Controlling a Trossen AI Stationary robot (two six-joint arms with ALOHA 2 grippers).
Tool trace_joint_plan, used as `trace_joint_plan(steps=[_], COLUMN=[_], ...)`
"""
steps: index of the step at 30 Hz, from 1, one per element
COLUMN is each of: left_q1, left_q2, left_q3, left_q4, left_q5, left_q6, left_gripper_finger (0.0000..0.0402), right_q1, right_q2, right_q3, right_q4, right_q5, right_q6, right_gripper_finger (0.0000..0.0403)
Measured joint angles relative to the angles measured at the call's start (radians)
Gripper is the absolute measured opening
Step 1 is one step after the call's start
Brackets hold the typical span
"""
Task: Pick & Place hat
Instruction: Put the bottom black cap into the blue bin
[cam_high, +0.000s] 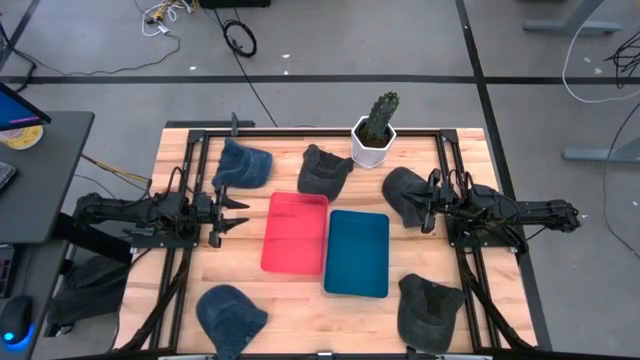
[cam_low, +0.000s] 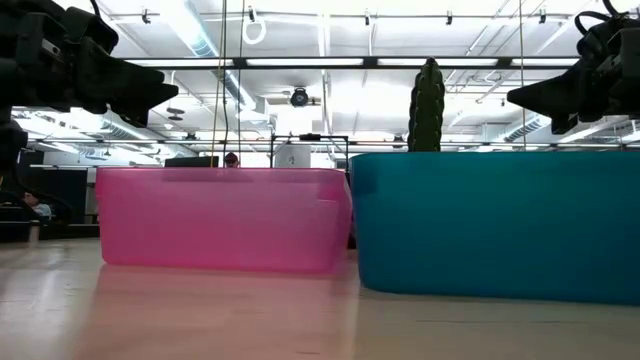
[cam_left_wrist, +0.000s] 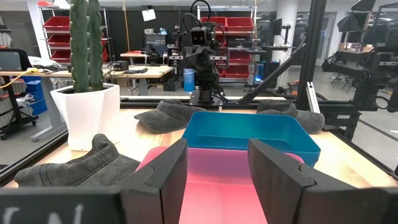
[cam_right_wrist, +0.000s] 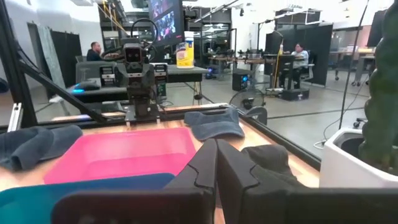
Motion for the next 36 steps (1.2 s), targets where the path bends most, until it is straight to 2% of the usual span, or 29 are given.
trace_joint_plan(steps=[9, 14, 22, 29, 36], left_q1=[0.0, 0.0, 0.0, 0.0, 0.0], left_q2=[0.0, 0.0, 0.0, 0.0, 0.0], left_q3=[0.0, 0.0, 0.0, 0.0, 0.0], left_q4=[0.0, 0.0, 0.0, 0.0, 0.0], left_q5=[0.0, 0.0, 0.0, 0.0, 0.0], left_q6=[0.0, 0.0, 0.0, 0.0, 0.0], left_gripper_finger=[0.0172, 0.0172, 0.0172, 0.0172, 0.0172], right_q1=[0.0, 0.0, 0.0, 0.0, 0.0], right_q2=[0.0, 0.0, 0.0, 0.0, 0.0], right_q3=[0.0, 0.0, 0.0, 0.0, 0.0], right_q4=[0.0, 0.01, 0.132, 0.248, 0.282], right_q5=[0.001, 0.001, 0.002, 0.002, 0.001], right_q6=[0.014, 0.172, 0.263, 0.275, 0.244], right_gripper_finger=[0.0013, 0.0013, 0.0013, 0.0013, 0.0013])
